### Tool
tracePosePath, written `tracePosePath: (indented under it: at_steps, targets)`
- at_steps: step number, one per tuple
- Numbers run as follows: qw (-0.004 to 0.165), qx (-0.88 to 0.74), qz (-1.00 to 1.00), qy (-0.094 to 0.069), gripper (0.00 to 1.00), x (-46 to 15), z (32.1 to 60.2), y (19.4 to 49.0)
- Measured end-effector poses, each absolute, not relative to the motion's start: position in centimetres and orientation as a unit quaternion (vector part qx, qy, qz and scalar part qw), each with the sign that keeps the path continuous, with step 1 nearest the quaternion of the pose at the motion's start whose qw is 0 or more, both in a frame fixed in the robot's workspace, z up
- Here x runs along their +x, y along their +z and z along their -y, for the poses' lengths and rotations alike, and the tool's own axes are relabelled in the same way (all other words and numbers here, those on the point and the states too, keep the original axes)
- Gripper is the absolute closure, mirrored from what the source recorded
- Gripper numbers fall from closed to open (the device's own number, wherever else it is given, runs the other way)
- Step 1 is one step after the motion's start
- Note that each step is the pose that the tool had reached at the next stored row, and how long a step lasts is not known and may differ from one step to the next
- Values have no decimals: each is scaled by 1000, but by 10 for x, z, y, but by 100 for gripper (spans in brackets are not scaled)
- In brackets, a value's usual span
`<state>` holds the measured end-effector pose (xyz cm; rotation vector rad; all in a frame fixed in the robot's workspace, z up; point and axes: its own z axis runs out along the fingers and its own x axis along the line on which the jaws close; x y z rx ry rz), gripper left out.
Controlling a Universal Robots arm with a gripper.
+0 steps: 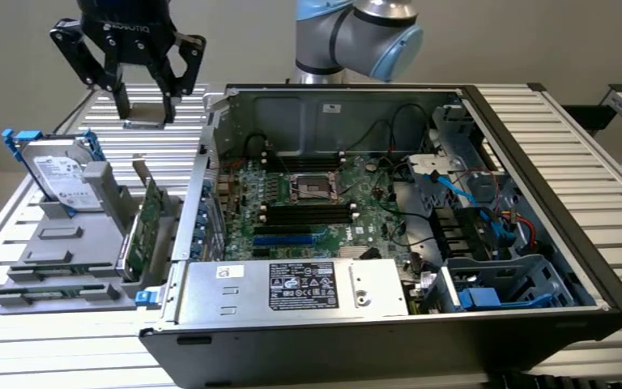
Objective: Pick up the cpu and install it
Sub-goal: 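Pick up the cpu and move it towards the insertion slot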
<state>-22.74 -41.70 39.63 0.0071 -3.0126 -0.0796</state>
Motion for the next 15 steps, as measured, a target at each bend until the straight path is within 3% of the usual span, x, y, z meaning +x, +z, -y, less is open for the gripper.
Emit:
tracePosePath:
  at_steps: [15]
  targets:
    - [64,2,998,-27,45,-185,399,396]
